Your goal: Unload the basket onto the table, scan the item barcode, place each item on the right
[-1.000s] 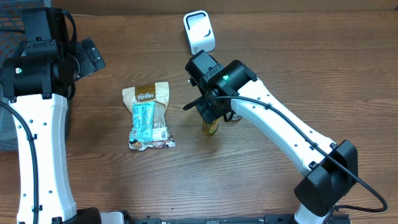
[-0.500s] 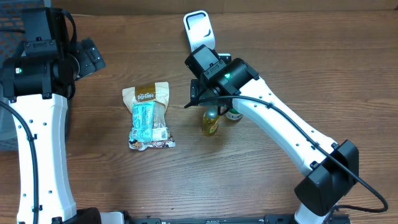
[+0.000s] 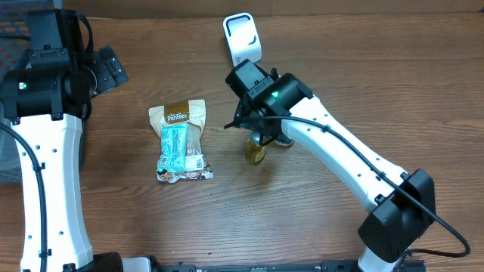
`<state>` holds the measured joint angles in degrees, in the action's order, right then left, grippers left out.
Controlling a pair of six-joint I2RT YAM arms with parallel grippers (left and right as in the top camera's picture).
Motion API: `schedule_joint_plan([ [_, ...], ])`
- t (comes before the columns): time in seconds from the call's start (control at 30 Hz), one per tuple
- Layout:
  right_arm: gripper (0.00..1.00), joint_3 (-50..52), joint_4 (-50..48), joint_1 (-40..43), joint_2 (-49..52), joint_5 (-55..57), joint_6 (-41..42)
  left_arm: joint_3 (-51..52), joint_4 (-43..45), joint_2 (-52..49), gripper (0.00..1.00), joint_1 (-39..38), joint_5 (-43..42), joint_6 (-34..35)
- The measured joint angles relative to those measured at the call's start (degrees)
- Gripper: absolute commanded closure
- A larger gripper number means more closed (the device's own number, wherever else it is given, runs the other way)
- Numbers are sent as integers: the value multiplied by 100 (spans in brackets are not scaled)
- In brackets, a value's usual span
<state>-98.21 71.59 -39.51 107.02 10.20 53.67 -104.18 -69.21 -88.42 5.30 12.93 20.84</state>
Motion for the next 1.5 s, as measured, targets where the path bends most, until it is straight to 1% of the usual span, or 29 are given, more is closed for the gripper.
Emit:
schedule_joint_plan([
  [0.23,18,459,-260,-136,0,-39,131,0,0,0,0,-2,0,0],
  [0.43,21,492,-302,-334,2,-42,164,0,0,0,0,0,0,0],
  [0.67,25,496,-332,-363,2,-37,166,0,2,0,0,-2,0,0],
  [0.8,25,699,-610,-361,2,-37,212,0,2,0,1,-2,0,0],
  [0.87,27,881,-715,-361,2,-37,254,0,0,0,0,0,0,0],
  [0.97,35,1049,-809,-363,4,-28,295,0,0,0,0,-2,0,0],
  [1.07,49,1058,-863,-361,4,70,334,0,0,0,0,-2,0,0],
  [1.2,57,1060,-859,-361,4,114,293,0,2,0,0,-2,0,0],
  [1.37,56,1058,-883,-361,4,127,-133,0,0,0,0,-2,0,0],
  [1.4,52,1058,-918,-361,4,127,-291,0,2,0,0,0,0,0],
  [1.5,51,1058,-949,-361,4,129,-855,0,2,0,0,-2,0,0],
])
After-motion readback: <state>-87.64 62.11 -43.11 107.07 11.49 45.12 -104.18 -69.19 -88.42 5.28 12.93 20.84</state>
